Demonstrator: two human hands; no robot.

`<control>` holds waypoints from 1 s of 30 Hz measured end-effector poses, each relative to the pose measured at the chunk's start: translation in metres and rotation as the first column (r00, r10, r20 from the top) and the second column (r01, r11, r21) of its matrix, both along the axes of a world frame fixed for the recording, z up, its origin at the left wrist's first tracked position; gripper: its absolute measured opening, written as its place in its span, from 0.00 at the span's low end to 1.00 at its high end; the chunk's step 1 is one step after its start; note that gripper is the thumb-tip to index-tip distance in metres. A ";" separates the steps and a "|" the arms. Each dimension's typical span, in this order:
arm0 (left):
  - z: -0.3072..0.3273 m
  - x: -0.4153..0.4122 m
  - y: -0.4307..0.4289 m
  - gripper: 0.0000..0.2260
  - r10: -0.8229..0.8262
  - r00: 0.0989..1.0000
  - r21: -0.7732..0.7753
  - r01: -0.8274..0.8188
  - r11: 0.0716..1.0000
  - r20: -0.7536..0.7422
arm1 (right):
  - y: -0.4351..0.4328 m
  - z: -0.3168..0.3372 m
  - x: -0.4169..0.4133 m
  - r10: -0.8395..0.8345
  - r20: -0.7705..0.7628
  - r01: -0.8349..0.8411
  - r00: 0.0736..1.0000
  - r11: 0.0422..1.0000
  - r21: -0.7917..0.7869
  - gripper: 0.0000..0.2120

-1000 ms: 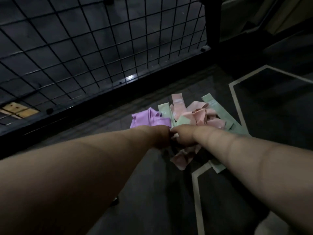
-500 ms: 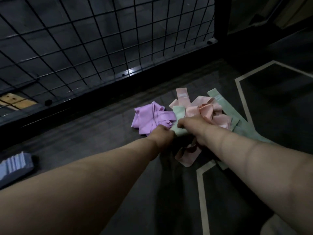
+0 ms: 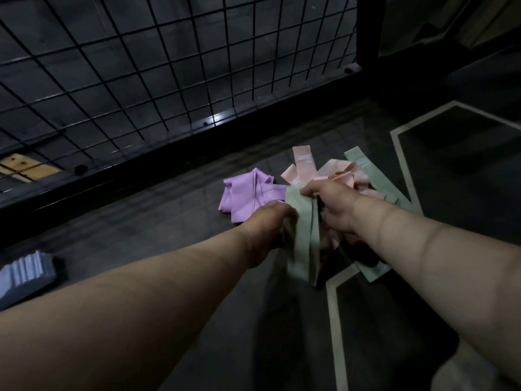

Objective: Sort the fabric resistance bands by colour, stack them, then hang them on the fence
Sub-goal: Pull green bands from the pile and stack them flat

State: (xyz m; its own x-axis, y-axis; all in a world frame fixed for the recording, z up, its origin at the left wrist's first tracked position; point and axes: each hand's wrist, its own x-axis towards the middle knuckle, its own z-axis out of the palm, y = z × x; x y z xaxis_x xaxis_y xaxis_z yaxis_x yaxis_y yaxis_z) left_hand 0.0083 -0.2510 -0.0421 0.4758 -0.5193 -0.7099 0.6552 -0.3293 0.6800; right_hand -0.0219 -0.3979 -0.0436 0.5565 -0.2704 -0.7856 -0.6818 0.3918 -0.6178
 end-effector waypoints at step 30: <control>-0.002 0.029 0.058 0.19 -0.214 0.963 -0.327 0.152 0.933 -0.163 | 0.018 0.022 0.037 -0.311 0.227 0.188 0.923 0.878 0.441 0.37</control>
State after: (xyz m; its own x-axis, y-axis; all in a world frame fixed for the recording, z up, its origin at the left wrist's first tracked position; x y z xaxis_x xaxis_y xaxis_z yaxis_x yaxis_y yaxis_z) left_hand 0.0377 -0.1929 -0.0437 0.2216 -0.7919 -0.5690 0.7322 -0.2503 0.6335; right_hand 0.0149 -0.3798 -0.0218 0.7270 -0.1248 -0.6752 -0.3476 0.7811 -0.5187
